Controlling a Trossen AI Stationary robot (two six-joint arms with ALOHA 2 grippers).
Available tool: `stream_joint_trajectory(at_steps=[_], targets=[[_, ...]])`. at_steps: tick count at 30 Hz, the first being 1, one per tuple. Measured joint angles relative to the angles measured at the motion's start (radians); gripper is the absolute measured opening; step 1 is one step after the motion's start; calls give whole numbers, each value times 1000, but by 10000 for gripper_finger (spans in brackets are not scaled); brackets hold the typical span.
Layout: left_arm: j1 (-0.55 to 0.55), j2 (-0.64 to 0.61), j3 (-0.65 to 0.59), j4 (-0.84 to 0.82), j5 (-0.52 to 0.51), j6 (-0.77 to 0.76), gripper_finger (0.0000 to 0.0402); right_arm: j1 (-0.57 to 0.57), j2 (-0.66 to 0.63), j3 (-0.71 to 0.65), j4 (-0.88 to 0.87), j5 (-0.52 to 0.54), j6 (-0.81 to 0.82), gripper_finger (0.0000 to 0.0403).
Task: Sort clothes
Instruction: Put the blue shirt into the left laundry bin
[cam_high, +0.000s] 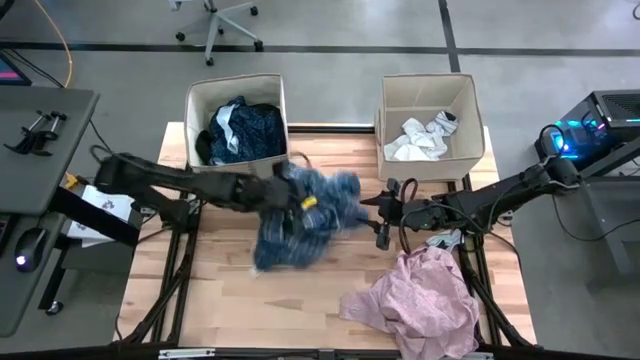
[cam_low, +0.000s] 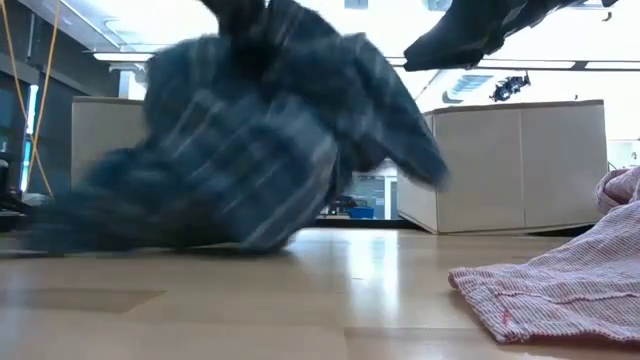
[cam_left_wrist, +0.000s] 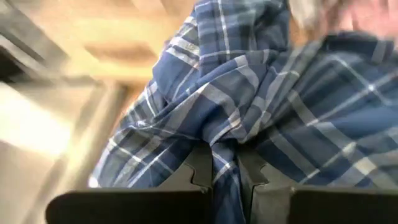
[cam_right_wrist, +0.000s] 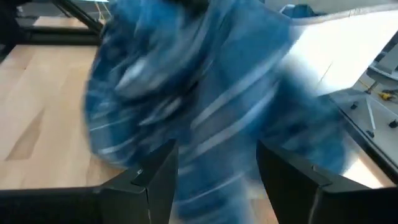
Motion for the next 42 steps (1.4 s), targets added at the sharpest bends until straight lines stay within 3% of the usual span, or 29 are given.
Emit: stream_joint_trajectory(at_steps=[5,10,14,16,21,24,30,34,40,42], targets=[[33,-166,154,46,-195,240,6,-1,0,0,31,1,-21,204],[85,-227,266,206,-409,632,5,-1,0,0,34,2,-21,204],[157,-269,289,304,-524,922,5,-1,0,0,34,3,-24,204],[205,-280,288,260,-562,955,5,-1,0,0,33,3,-24,204],[379,-276,271,-80,-520,703,5,-1,0,0,29,3,-32,204],[501,-277,179,-183,-445,524,5,-1,0,0,29,3,-32,204],[744,-245,-119,-139,-251,303,5,0,0,0,29,2,-30,204],[881,-142,-265,-72,-92,163,5,0,0,0,29,-10,-27,204],[1001,79,-310,-51,116,59,6,0,0,0,29,-16,-20,204],[1012,129,-302,-40,141,45,11,0,0,0,29,-17,-20,204]])
